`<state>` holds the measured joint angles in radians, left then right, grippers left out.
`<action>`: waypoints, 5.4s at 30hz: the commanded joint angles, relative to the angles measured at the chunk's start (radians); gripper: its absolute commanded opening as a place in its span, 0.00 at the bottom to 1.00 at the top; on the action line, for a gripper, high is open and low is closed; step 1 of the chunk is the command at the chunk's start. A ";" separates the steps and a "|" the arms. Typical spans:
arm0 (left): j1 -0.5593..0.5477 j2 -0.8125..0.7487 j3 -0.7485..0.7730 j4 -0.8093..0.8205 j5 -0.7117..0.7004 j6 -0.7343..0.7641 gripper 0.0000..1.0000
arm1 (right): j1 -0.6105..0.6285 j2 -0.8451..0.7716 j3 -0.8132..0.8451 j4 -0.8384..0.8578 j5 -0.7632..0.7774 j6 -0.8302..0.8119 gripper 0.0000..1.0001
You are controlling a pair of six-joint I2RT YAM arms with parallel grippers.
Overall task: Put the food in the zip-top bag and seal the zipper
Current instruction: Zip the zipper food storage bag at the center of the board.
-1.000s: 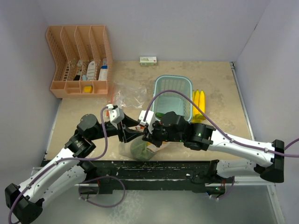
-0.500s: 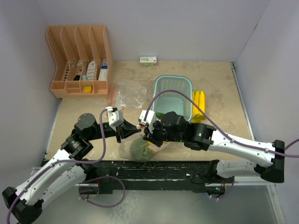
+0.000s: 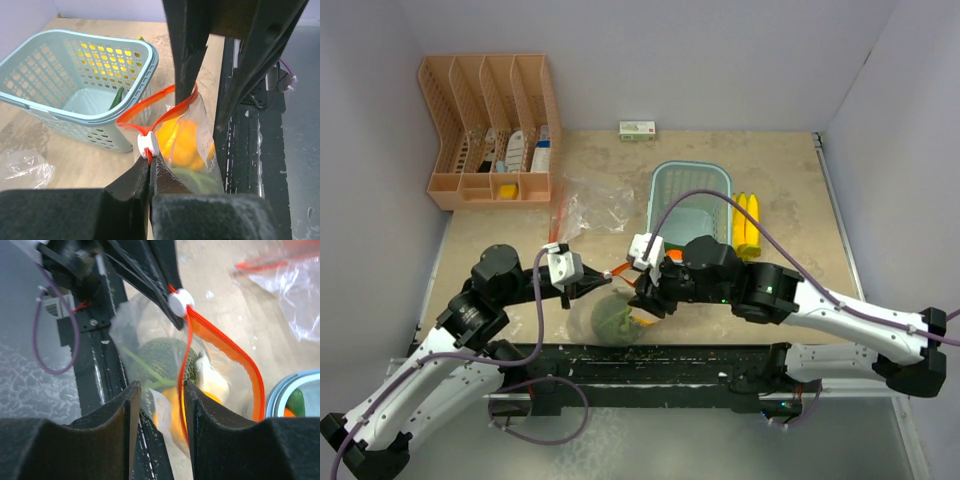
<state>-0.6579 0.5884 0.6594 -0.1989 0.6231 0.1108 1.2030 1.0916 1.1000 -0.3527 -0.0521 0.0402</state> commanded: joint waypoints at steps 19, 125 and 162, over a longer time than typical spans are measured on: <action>-0.002 0.057 0.238 -0.233 0.084 0.233 0.00 | -0.004 0.120 0.254 0.099 -0.158 -0.163 0.29; -0.002 0.019 0.253 -0.275 0.059 0.219 0.00 | -0.064 0.127 0.161 0.284 -0.283 -0.182 0.27; -0.002 -0.034 0.236 -0.179 -0.026 0.168 0.00 | -0.129 0.090 0.042 0.244 -0.233 -0.098 0.00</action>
<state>-0.6582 0.5636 0.8799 -0.4862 0.5980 0.2935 1.0904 1.1873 1.1625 -0.0792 -0.3065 -0.0681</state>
